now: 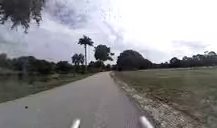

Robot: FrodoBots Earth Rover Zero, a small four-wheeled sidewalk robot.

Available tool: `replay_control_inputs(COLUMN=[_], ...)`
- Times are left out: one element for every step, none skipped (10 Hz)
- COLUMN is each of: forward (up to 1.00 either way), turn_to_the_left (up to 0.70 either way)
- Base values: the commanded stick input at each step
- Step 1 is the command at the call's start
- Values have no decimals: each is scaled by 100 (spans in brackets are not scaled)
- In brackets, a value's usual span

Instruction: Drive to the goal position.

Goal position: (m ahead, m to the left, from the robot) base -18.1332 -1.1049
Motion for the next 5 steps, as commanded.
replay_control_inputs(forward=[69,69,69,69,69], turn_to_the_left=[3,3,12,31,5])
